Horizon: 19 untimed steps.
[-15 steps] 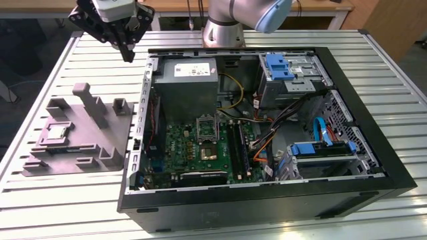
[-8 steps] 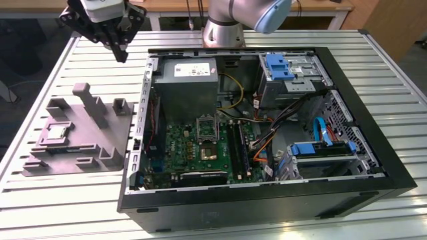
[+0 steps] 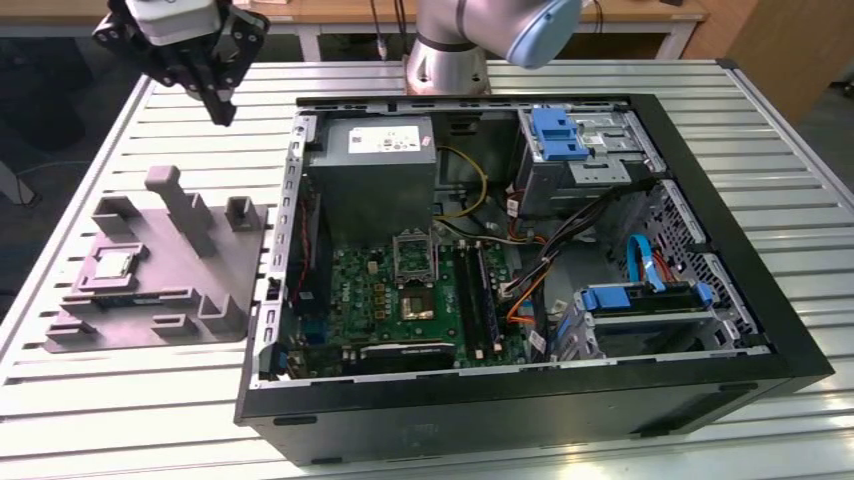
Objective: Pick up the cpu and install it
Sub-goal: 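Reach for the cpu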
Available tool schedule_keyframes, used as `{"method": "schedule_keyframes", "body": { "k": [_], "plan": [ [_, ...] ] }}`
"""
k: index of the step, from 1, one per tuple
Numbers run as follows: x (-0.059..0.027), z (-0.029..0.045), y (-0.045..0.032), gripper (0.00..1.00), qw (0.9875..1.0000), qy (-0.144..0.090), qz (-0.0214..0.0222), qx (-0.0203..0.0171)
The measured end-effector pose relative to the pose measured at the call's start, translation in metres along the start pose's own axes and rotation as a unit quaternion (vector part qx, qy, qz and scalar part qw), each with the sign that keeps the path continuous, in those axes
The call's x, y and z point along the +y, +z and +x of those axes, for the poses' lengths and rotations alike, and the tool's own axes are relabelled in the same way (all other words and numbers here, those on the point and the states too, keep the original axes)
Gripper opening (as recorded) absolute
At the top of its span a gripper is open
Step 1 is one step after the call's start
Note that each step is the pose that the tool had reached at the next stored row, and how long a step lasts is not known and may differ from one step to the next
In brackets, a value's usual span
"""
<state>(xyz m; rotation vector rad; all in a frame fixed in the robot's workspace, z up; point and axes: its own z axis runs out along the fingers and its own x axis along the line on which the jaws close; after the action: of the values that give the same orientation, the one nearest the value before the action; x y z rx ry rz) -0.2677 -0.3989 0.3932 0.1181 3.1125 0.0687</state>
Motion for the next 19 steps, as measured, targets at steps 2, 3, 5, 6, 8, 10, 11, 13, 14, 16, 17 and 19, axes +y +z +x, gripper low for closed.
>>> {"method": "schedule_keyframes", "body": {
  "k": [2,3,5,6,8,10,11,13,14,16,17,19],
  "plan": [
    [-0.0007,0.0090,-0.0002,0.11,1.0000,0.000,-0.0001,-0.0001],
    [-0.0010,0.0134,-0.0004,0.11,1.0000,0.000,0.0000,0.0000],
    [-0.0017,0.0227,-0.0006,0.11,1.0000,0.000,0.0000,0.0000],
    [-0.0020,0.0272,-0.0006,0.11,1.0000,0.000,-0.0001,-0.0001],
    [-0.0026,0.0358,-0.0009,0.11,1.0000,0.000,0.0000,0.0000],
    [-0.0028,0.0392,-0.0009,0.11,1.0000,0.000,0.0000,0.0000],
    [-0.0028,0.0392,-0.0009,0.11,1.0000,0.000,0.0000,0.0000],
    [-0.0028,0.0392,-0.0009,0.11,1.0000,0.000,0.0000,0.0000],
    [-0.0028,0.0392,-0.0009,0.11,1.0000,0.000,0.0000,0.0000],
    [-0.0030,0.0416,-0.0010,0.11,1.0000,0.000,0.0000,0.0001],
    [-0.0033,0.0448,-0.0010,0.11,1.0000,0.000,0.0000,0.0000],
    [-0.0038,0.0530,-0.0012,0.11,1.0000,0.000,0.0000,0.0000]
  ]
}}
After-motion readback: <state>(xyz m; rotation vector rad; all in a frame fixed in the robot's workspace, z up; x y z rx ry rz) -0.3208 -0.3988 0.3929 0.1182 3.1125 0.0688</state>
